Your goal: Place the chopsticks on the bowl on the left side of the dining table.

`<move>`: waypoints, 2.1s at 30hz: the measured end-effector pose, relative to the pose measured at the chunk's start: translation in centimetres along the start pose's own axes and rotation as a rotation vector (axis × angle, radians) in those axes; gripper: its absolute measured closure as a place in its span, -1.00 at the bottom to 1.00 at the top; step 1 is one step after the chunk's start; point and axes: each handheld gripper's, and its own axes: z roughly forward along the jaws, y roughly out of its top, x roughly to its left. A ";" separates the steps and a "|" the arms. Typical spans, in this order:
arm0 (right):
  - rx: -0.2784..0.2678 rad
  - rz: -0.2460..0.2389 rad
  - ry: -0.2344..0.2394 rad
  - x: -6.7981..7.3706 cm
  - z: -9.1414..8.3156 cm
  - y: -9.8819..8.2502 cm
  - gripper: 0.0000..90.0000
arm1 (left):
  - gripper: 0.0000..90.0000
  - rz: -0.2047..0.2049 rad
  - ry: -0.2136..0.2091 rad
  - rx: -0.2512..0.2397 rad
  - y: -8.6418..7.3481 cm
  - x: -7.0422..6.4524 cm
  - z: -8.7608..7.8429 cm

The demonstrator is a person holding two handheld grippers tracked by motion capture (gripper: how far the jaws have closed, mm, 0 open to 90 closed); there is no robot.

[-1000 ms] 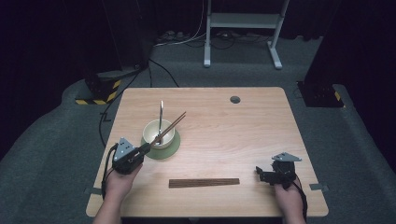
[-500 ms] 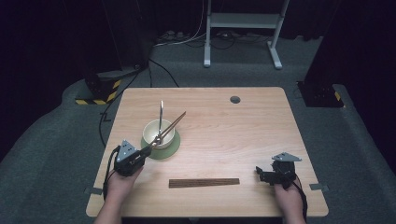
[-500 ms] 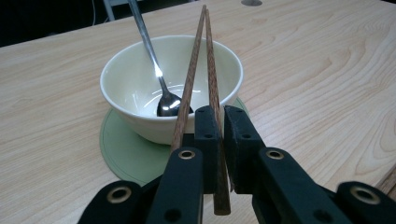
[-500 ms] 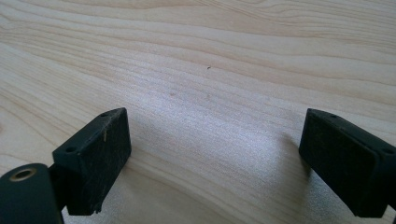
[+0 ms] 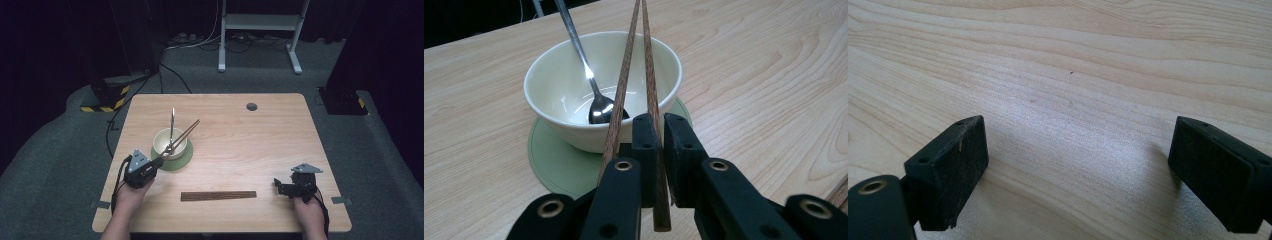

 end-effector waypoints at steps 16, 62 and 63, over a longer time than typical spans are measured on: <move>-0.001 0.000 -0.001 0.0 0.0 0.0 -0.80 | 0.70 0.014 -0.009 -0.029 0.2 -0.6 -0.2; -0.003 0.008 -0.002 0.1 0.0 0.0 -0.80 | 0.62 0.002 0.025 -0.039 -2.6 -0.3 -0.3; -0.003 0.008 -0.002 0.1 0.0 0.0 -0.80 | 0.65 0.008 0.020 -0.039 -2.6 -0.2 -0.4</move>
